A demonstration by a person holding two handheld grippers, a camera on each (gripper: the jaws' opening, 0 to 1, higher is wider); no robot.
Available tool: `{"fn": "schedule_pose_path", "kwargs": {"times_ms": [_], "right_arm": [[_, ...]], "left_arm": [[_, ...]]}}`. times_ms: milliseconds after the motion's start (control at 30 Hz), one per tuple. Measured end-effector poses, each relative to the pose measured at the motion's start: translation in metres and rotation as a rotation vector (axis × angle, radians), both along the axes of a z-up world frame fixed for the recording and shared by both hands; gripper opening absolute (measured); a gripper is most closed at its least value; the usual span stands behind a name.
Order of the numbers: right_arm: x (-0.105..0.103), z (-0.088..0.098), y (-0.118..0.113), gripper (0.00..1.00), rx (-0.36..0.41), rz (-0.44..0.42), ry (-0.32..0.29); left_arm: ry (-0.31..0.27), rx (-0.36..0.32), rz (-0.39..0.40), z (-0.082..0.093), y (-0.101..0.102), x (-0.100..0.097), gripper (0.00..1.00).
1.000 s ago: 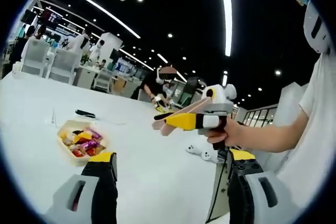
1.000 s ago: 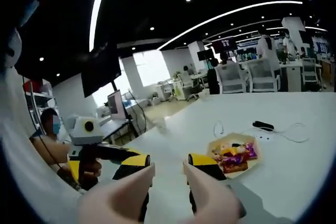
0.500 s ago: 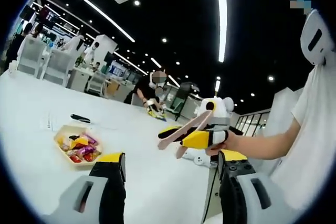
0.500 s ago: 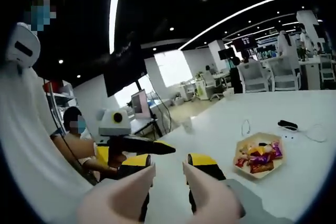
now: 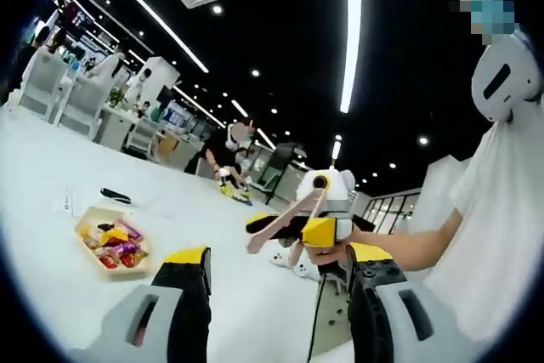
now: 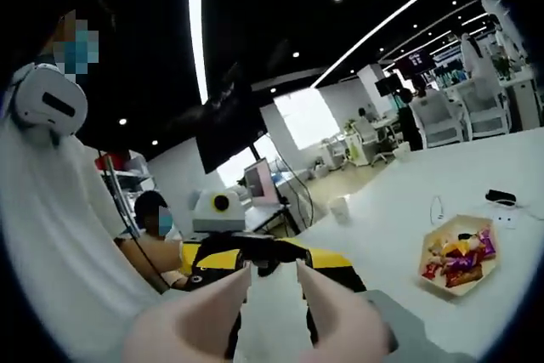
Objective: Place the target food into the container with the food tongs after gripping and lifting it, then release it inside without dropping or visibly crushing the food.
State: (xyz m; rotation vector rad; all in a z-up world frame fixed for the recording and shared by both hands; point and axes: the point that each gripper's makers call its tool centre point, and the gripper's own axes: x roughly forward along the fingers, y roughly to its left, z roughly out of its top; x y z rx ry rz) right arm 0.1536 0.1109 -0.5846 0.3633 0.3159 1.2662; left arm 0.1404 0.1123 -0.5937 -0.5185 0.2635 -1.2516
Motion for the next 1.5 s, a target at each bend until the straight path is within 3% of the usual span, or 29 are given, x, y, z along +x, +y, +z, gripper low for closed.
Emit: {"fn": "schedule_pose_path", "kwargs": {"times_ms": [200, 433, 767, 1033, 1100, 1267, 1500], "right_arm": [[-0.006, 0.003, 0.003, 0.29, 0.045, 0.020, 0.030], [-0.012, 0.008, 0.011, 0.29, 0.067, 0.059, 0.042], [-0.012, 0.008, 0.011, 0.29, 0.106, 0.073, 0.068], [-0.012, 0.012, 0.007, 0.29, 0.184, 0.066, 0.121], [-0.011, 0.020, 0.006, 0.29, 0.236, 0.066, 0.144], [-0.016, 0.015, 0.012, 0.29, 0.200, 0.066, 0.133], [-0.020, 0.011, 0.014, 0.28, 0.222, 0.070, 0.147]], "left_arm": [[0.037, -0.009, -0.084, 0.000, -0.005, -0.012, 0.54], [0.026, -0.056, -0.078, 0.008, -0.002, -0.009, 0.51], [0.024, -0.091, -0.076, 0.013, 0.005, -0.006, 0.36], [0.031, -0.113, -0.082, 0.013, 0.001, -0.007, 0.37], [0.025, -0.091, -0.075, 0.008, 0.000, -0.006, 0.31], [0.023, -0.110, -0.086, 0.011, -0.003, -0.009, 0.33], [0.028, -0.115, -0.090, 0.006, 0.000, -0.011, 0.26]]}}
